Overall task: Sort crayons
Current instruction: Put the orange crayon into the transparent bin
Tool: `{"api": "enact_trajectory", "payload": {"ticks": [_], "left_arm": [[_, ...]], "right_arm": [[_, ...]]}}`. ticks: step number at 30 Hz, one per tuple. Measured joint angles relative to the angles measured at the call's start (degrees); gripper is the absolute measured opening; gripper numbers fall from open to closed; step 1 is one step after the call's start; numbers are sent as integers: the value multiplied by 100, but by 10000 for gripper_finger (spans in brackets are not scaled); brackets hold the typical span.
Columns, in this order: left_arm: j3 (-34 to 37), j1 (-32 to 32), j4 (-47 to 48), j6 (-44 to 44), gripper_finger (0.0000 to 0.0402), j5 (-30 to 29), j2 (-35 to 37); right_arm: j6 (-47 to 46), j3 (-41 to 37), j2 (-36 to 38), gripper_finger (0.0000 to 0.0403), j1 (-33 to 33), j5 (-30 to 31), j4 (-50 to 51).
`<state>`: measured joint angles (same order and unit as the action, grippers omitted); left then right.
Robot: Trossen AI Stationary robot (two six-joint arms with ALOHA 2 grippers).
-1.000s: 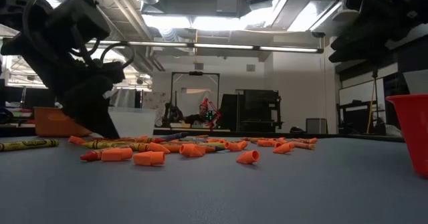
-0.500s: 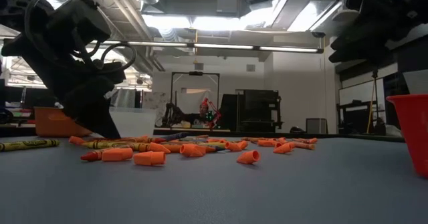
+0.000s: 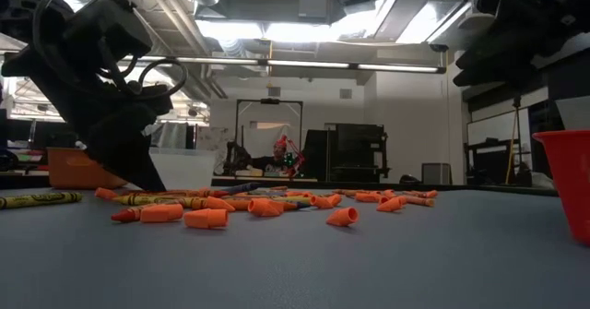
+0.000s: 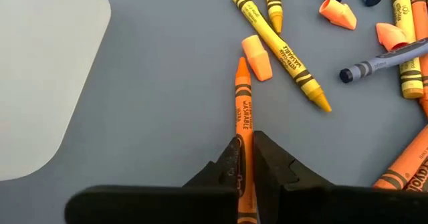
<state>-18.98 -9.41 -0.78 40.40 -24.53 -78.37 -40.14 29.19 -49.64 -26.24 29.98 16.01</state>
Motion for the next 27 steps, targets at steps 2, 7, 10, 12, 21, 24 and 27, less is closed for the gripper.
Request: {"api": "enact_trajectory", "payload": {"ticks": [2, 7, 10, 12, 21, 24, 27], "left_arm": [[0, 0, -12, 0, 6, -18, 0], [9, 0, -142, -51, 6, -22, 23], [19, 2, -281, -241, 5, 22, 99], [31, 3, -401, -424, 6, 131, 174], [17, 2, -1304, -1151, 7, 772, 533], [17, 2, -1678, -1435, 7, 1014, 561], [17, 2, -2067, -1691, 7, 1197, 564]], "right_arm": [[0, 0, 0, 166, 0, 0, -1], [0, 0, 0, 166, 0, 0, -2], [0, 0, 0, 166, 0, 0, -2], [0, 0, 1, 166, 0, 2, -2], [0, 0, 0, 166, 0, 1, -4], [0, 0, 0, 166, 0, 2, -4], [0, 0, 0, 166, 0, 2, -4]]}}
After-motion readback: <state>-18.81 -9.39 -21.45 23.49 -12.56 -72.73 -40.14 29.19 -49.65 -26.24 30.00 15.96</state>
